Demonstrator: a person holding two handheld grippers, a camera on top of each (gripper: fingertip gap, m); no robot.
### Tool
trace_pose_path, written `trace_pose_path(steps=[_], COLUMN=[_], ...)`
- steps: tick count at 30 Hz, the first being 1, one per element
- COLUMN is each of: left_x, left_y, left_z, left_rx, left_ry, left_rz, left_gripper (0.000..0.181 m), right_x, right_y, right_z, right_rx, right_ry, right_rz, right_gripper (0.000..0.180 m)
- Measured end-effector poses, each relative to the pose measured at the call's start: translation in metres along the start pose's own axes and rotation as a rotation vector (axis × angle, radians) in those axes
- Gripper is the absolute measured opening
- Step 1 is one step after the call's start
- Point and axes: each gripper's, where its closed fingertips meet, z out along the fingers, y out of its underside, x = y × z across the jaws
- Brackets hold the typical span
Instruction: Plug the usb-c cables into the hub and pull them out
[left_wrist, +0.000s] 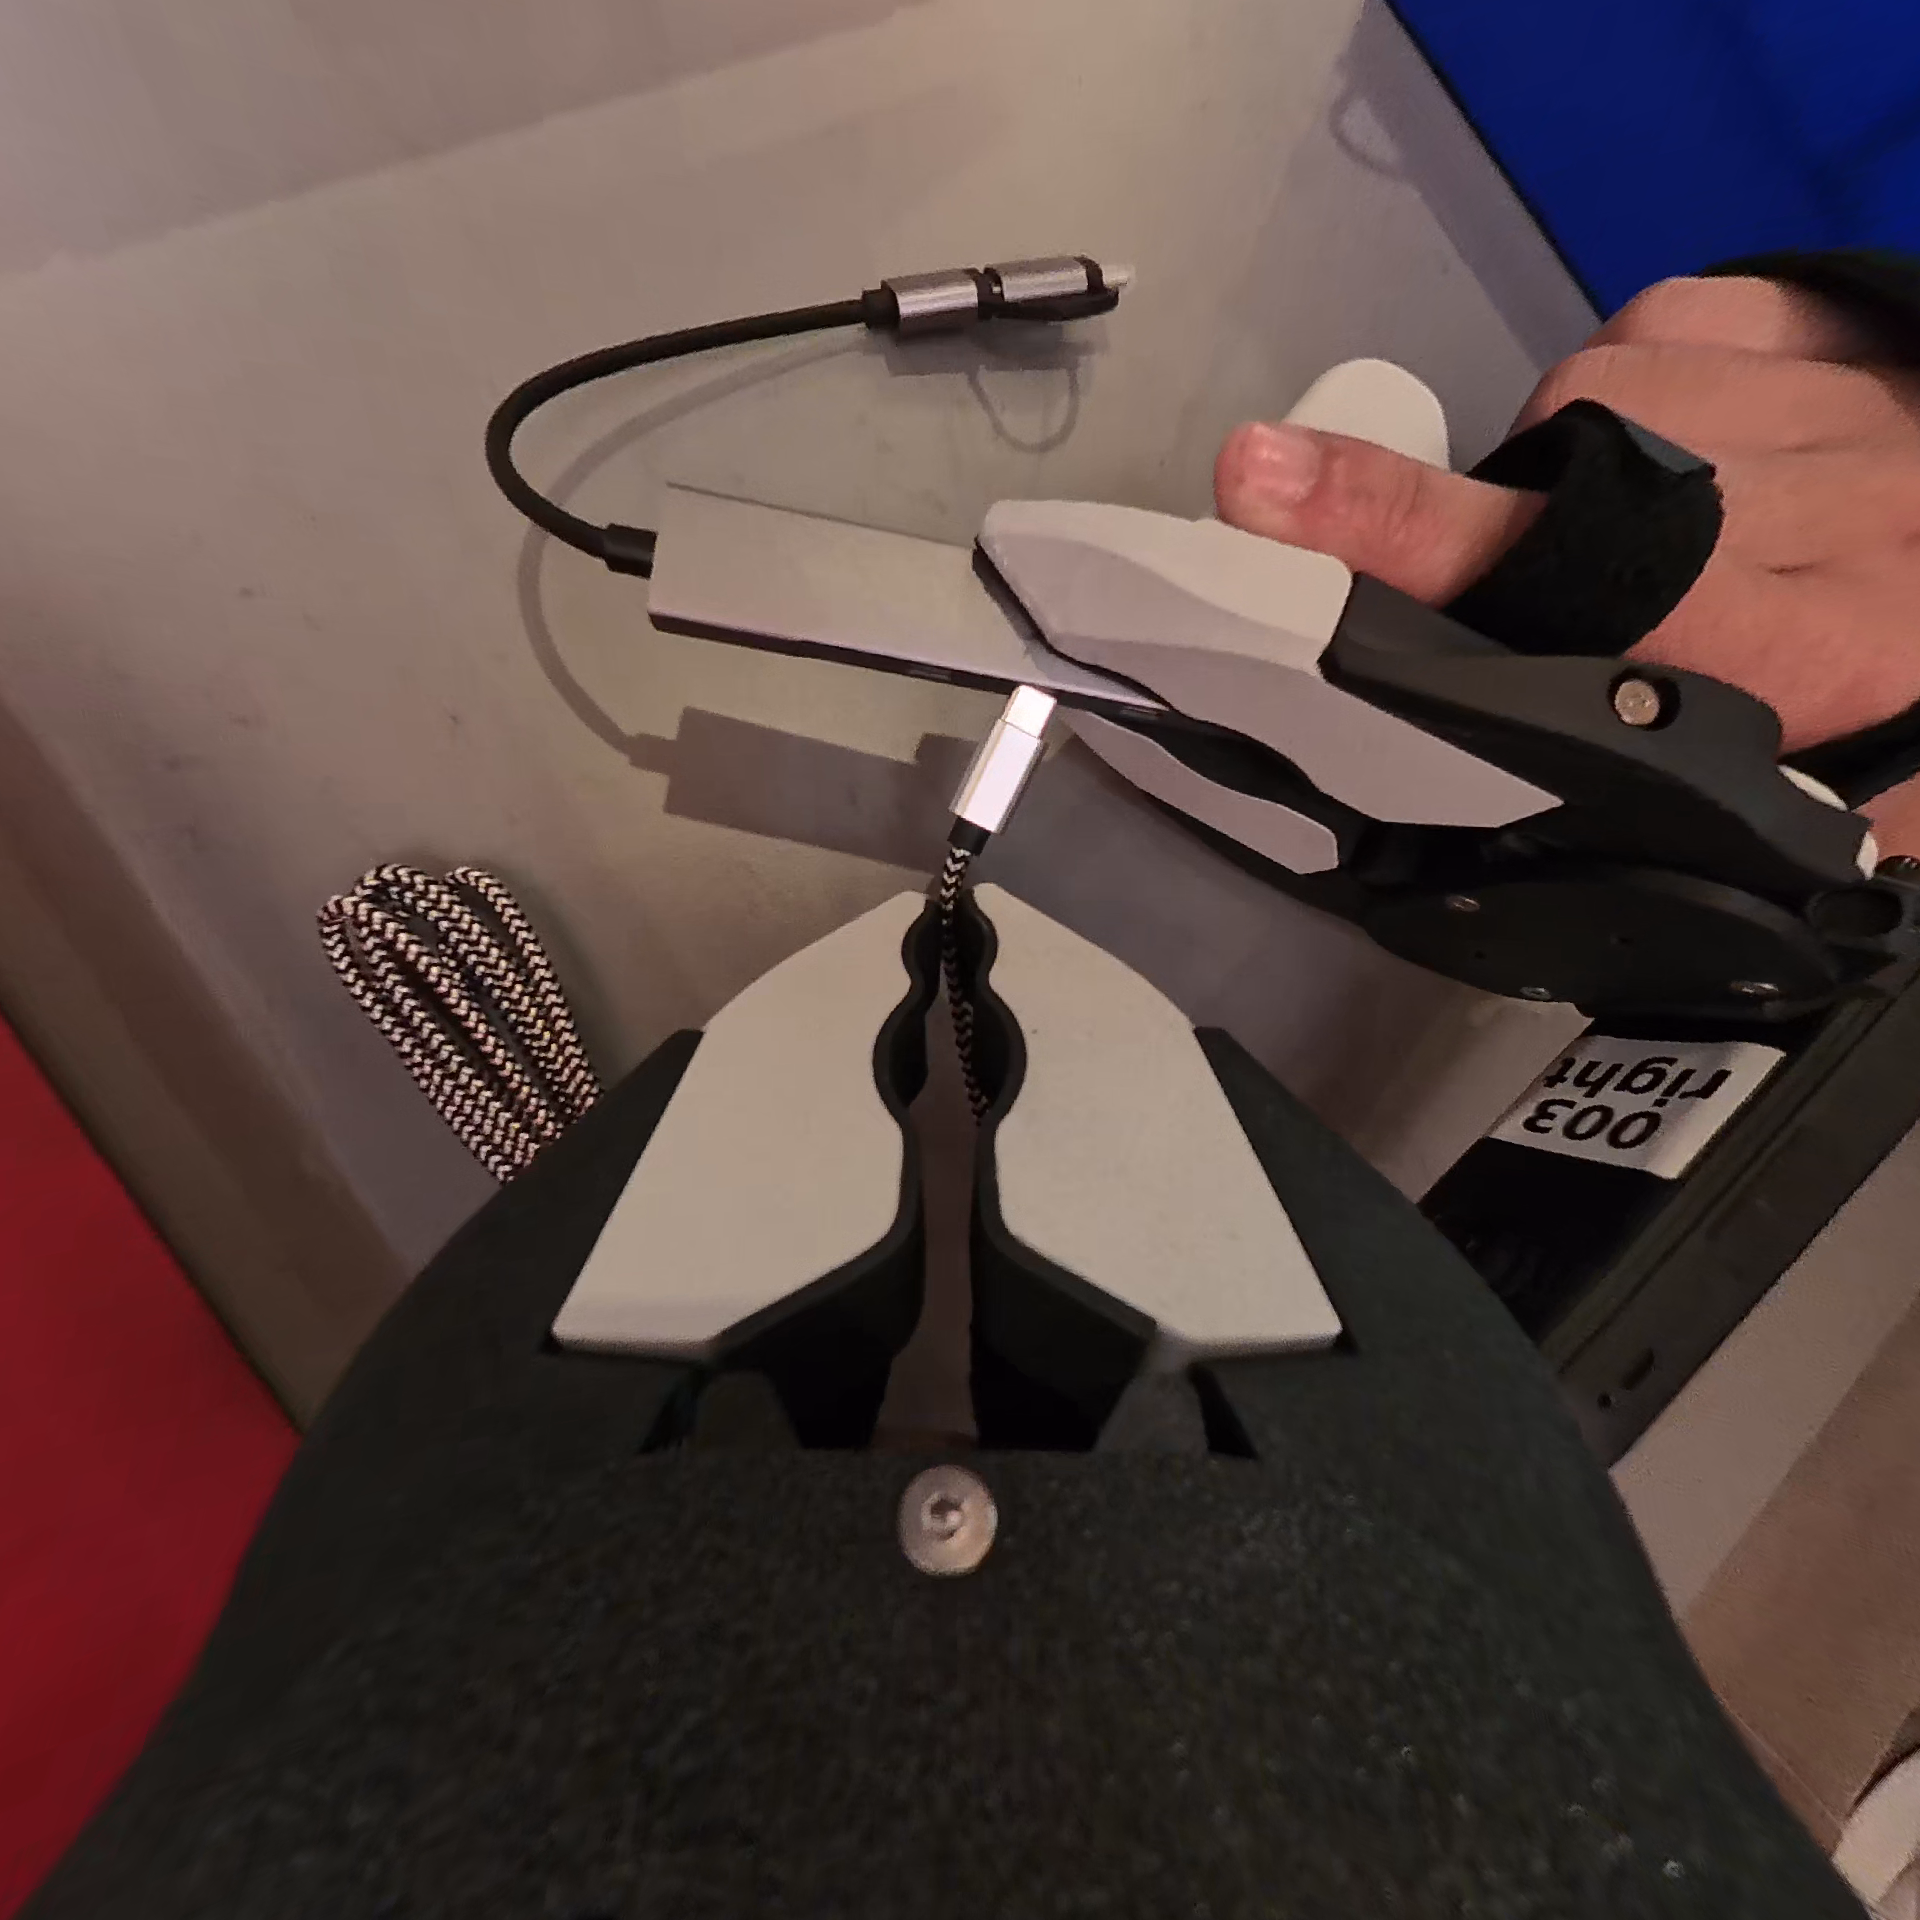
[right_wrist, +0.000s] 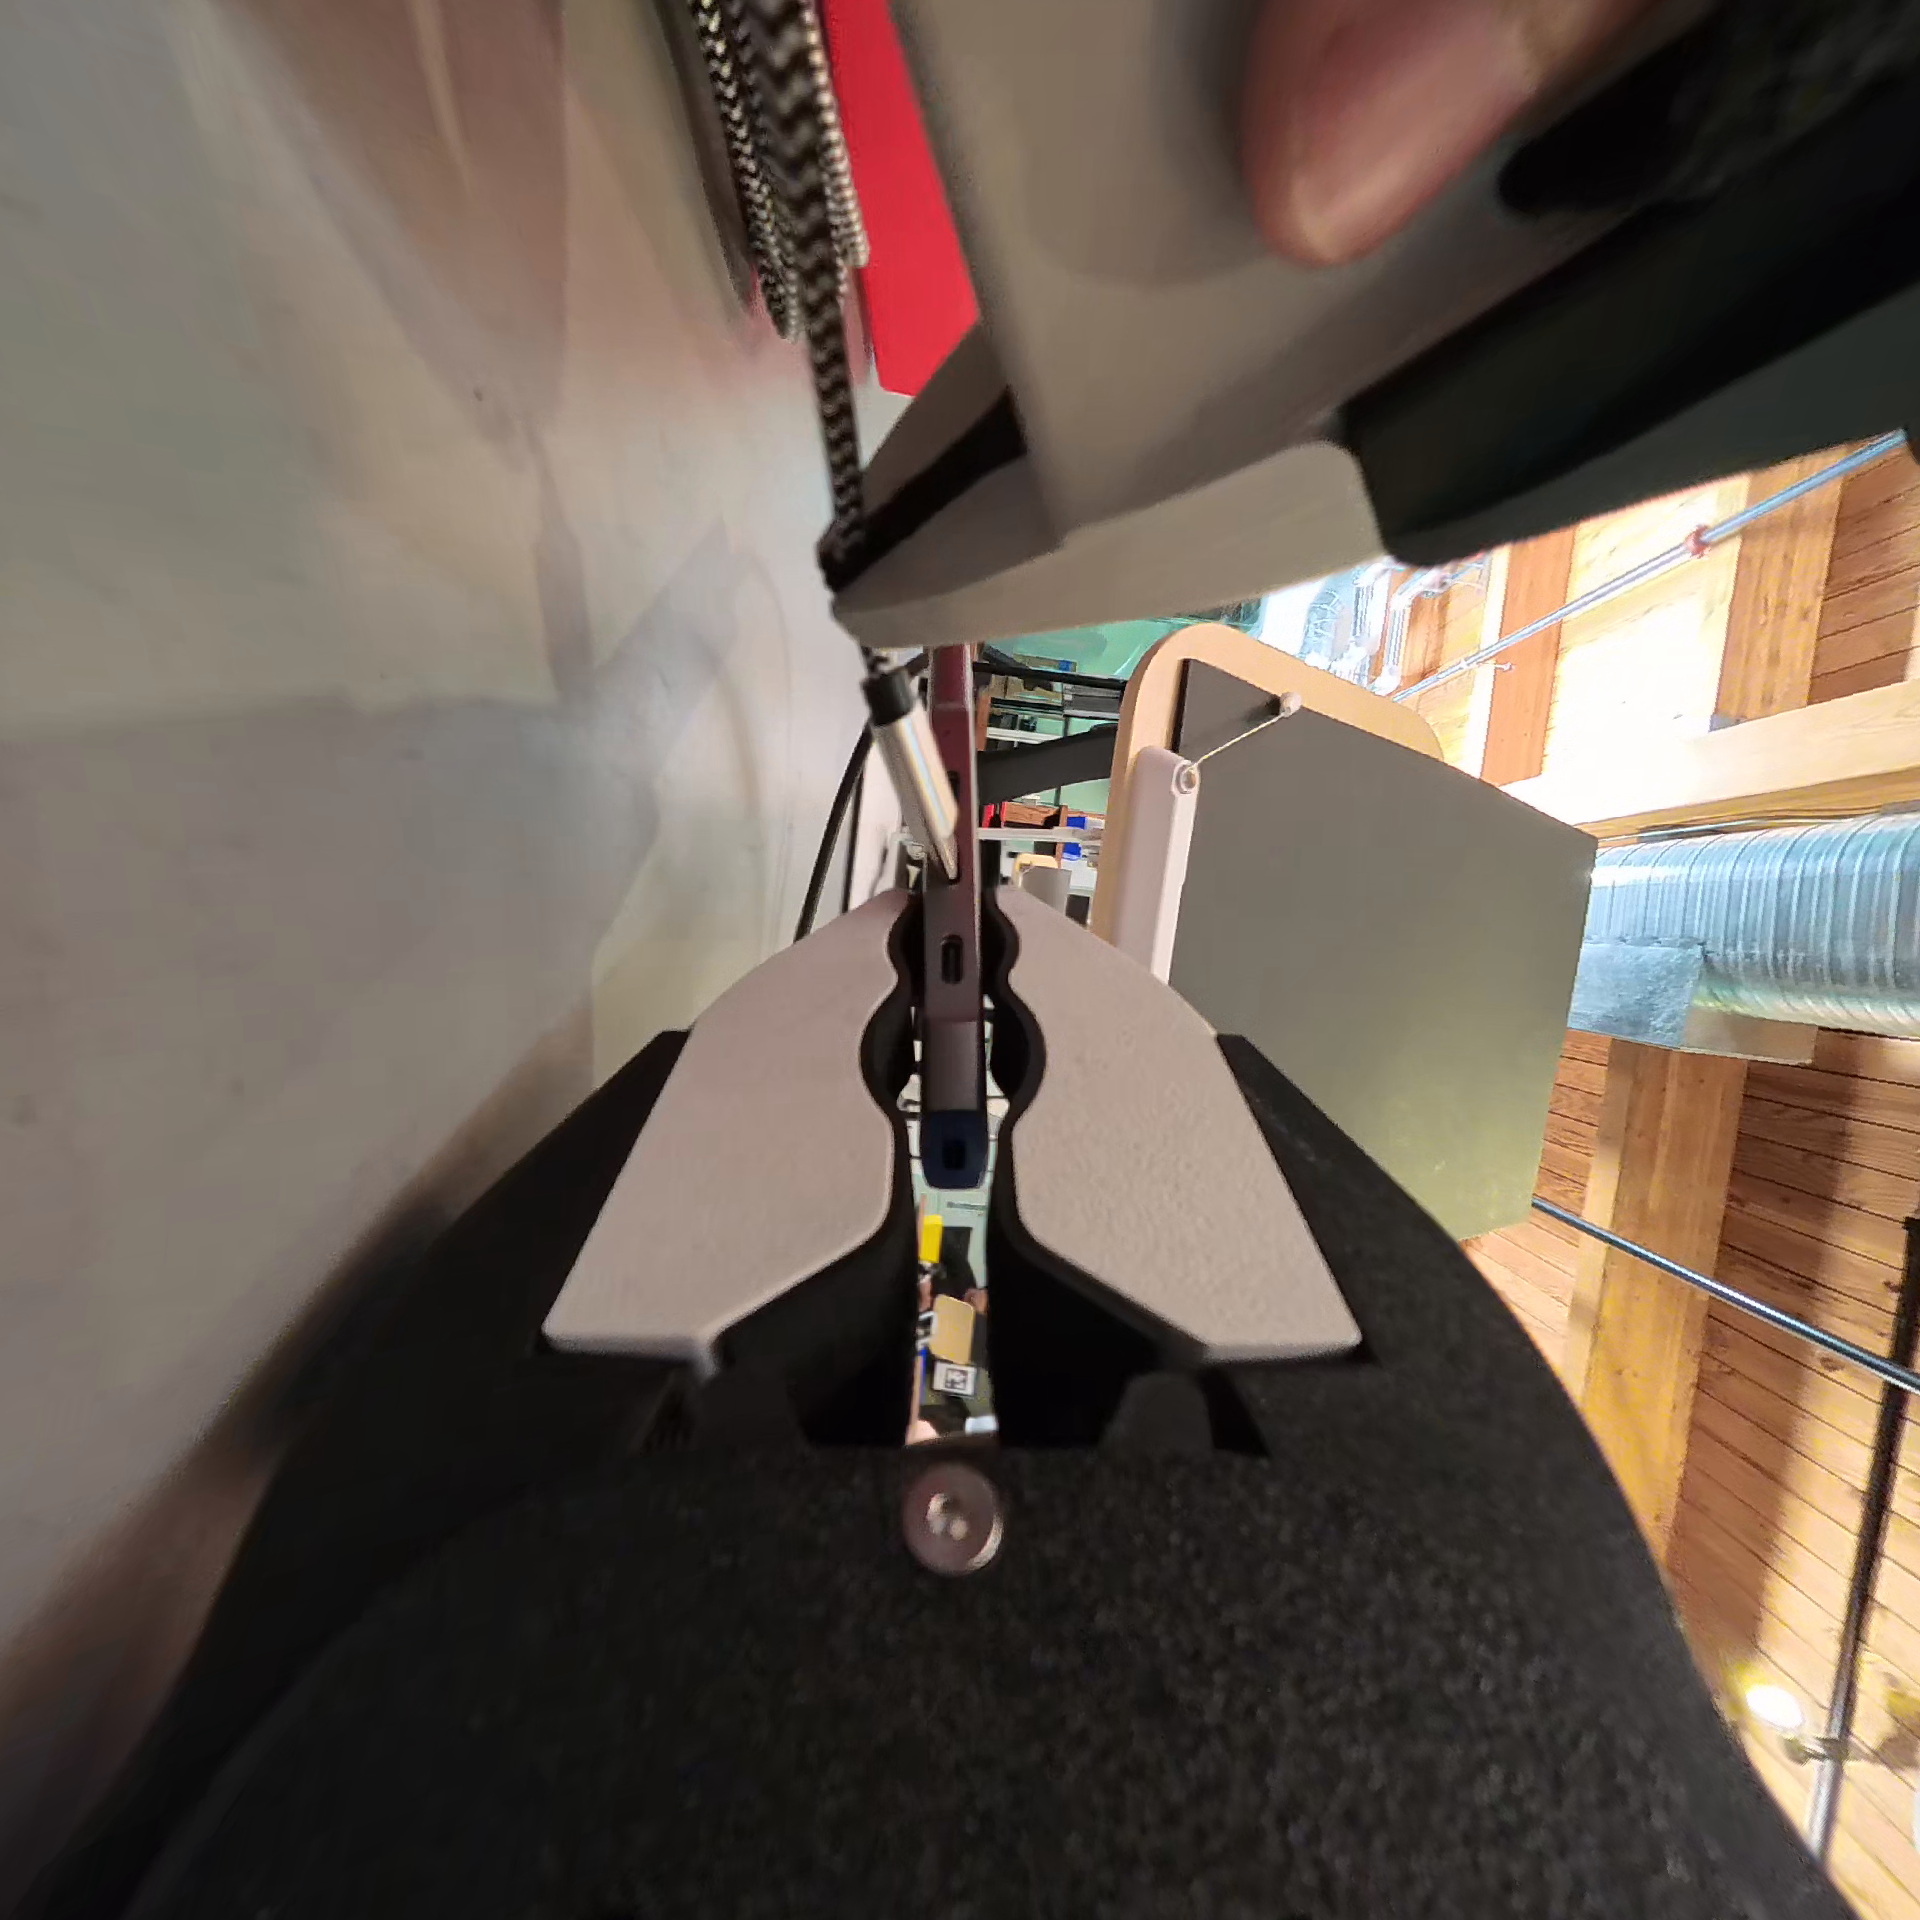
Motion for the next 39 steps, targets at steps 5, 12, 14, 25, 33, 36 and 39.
trace_pose_path(steps=[5,12,14,25,33,36,39], left_x=[0.007,0.010,0.010,0.030,0.032,0.031,0.030], left_y=[-0.006,-0.010,-0.011,-0.030,-0.029,-0.029,-0.029], left_z=[-0.003,-0.002,-0.004,-0.010,-0.004,-0.004,-0.006], left_rx=[0.043,0.049,0.068,0.266,0.294,0.288,0.289], left_ry=[0.011,-0.011,-0.003,0.040,-0.016,-0.011,-0.014], left_rz=[0.041,0.076,0.083,0.279,0.324,0.312,0.325], left_gripper=[0.002,0.002,0.002,0.002,0.002,0.002,0.002], right_x=[-0.001,-0.002,-0.003,0.015,0.007,0.005,0.006], right_y=[0.005,0.006,0.006,0.011,0.011,0.009,0.008], right_z=[0.001,0.001,0.000,-0.010,-0.010,-0.010,-0.011], right_rx=[-0.022,-0.019,-0.022,0.086,0.083,0.080,0.078], right_ry=[-0.006,-0.012,-0.021,0.049,0.026,0.021,0.029], right_rz=[0.010,0.020,0.041,0.217,0.261,0.257,0.260], right_gripper=[0.008,0.008,0.008,0.008,0.007,0.007,0.007])
